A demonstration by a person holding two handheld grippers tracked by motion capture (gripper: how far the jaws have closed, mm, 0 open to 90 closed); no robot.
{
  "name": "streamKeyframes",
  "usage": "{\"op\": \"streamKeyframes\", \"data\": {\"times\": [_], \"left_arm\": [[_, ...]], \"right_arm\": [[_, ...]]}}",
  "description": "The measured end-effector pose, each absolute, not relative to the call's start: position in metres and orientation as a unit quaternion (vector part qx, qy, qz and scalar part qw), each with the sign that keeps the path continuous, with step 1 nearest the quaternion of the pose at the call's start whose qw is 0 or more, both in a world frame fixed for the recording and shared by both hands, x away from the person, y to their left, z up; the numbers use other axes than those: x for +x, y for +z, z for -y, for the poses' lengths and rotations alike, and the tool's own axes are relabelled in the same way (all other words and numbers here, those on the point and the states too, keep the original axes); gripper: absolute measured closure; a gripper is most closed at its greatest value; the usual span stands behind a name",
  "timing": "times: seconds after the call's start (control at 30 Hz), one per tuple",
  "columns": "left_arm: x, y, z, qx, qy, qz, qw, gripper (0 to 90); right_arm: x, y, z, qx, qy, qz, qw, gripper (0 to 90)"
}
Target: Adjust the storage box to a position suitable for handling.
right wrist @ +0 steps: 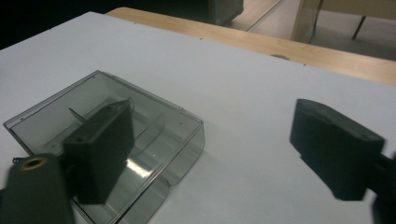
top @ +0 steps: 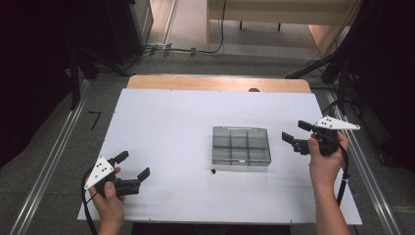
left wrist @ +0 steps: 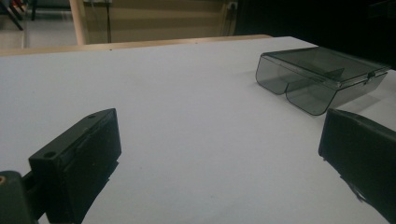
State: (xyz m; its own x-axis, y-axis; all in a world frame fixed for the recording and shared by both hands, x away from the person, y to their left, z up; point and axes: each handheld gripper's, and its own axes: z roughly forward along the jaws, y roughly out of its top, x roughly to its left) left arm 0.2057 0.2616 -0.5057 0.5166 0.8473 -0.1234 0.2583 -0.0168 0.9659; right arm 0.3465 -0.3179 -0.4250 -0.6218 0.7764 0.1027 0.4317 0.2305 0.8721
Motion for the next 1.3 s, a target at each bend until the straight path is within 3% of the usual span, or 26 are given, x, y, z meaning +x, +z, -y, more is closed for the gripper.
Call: {"op": "streamKeyframes", "data": {"times": [0.47, 0.7, 1.3], "left_arm": [[0.206, -0.506, -0.262, 0.665, 0.258, -0.416, 0.564, 0.0], [0.207, -0.506, -0.263, 0.664, 0.255, -0.417, 0.565, 0.0], [0.207, -0.506, -0.262, 0.666, 0.254, -0.416, 0.564, 0.0]], "right_arm": [[0.370, -0.450, 0.297, 0.467, 0.388, -0.781, 0.148, 60.6], [0.374, -0.464, 0.293, 0.466, 0.359, -0.799, 0.126, 86.1], [0.380, -0.488, 0.276, 0.453, 0.360, -0.813, 0.067, 87.9]]}}
